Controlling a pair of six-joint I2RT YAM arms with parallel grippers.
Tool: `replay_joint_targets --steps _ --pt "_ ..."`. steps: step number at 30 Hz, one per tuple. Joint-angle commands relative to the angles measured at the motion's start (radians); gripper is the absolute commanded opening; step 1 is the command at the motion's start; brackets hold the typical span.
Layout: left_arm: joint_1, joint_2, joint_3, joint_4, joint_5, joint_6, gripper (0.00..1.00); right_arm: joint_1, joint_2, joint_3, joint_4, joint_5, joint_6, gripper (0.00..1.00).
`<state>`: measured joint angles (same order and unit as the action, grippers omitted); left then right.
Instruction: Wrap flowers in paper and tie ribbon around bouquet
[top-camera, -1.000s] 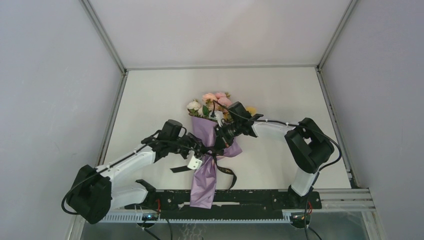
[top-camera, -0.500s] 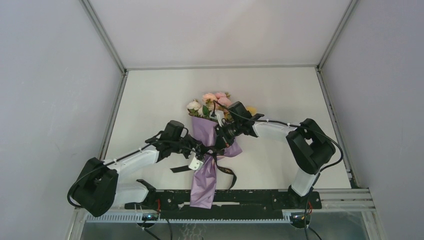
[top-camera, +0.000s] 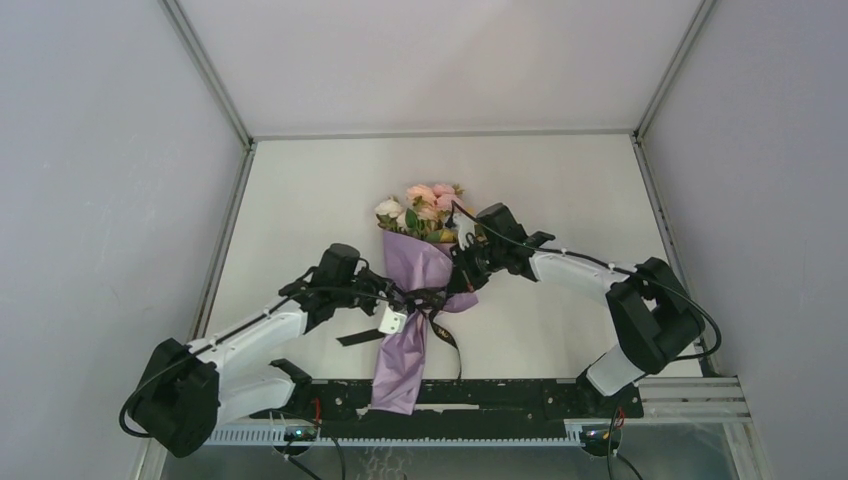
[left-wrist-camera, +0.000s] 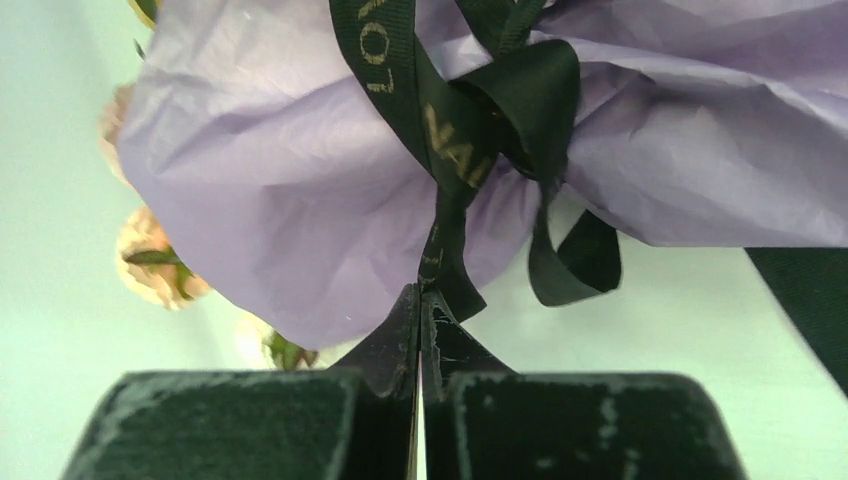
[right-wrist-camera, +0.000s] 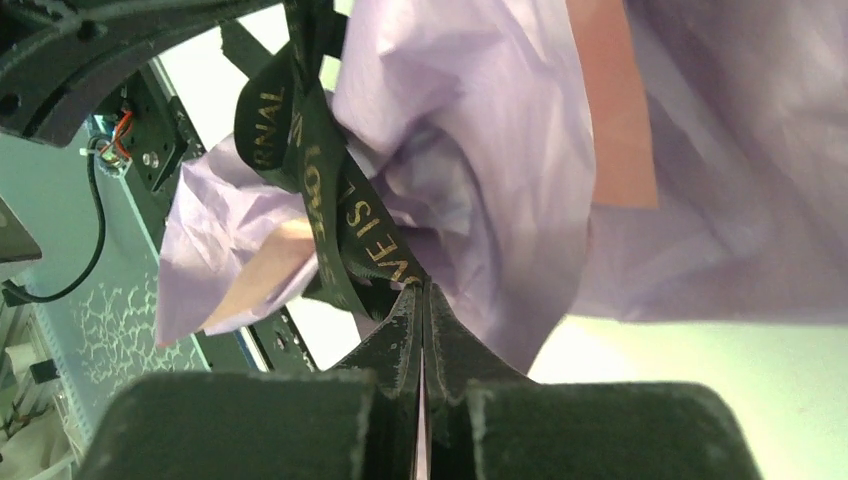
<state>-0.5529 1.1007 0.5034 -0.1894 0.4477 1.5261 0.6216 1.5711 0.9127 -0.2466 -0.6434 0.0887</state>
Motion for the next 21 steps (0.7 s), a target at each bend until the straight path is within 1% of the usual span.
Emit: replay_joint_targets --steps 1,7,10,14,16,21 --pt "0.017 -0.028 -0.033 0.015 -0.092 -0.133 0.00 -0.016 -0.074 -0.033 -0.031 0.075 0.042 0.00" --pt "0.059 -0.025 -0.092 0.033 -0.140 -0.198 0.00 -0.022 -0.130 -0.117 -0.060 0.104 0.078 0.00" --pt "0.092 -0.014 -0.118 0.058 -0.142 -0.198 0.00 -0.026 -0.153 -0.160 -0.067 0.126 0.088 0.00" --pt "0.145 0.003 -0.137 0.085 -0.120 -0.138 0.00 -0.054 -0.158 -0.214 -0.074 0.132 0.106 0.00" --pt "0.172 0.009 -0.138 0.088 -0.104 -0.104 0.00 -0.066 -0.151 -0.237 -0.053 0.106 0.120 0.00" --pt "0.203 0.030 -0.156 0.108 -0.093 -0.011 0.00 -0.077 -0.115 -0.245 -0.042 0.103 0.144 0.00"
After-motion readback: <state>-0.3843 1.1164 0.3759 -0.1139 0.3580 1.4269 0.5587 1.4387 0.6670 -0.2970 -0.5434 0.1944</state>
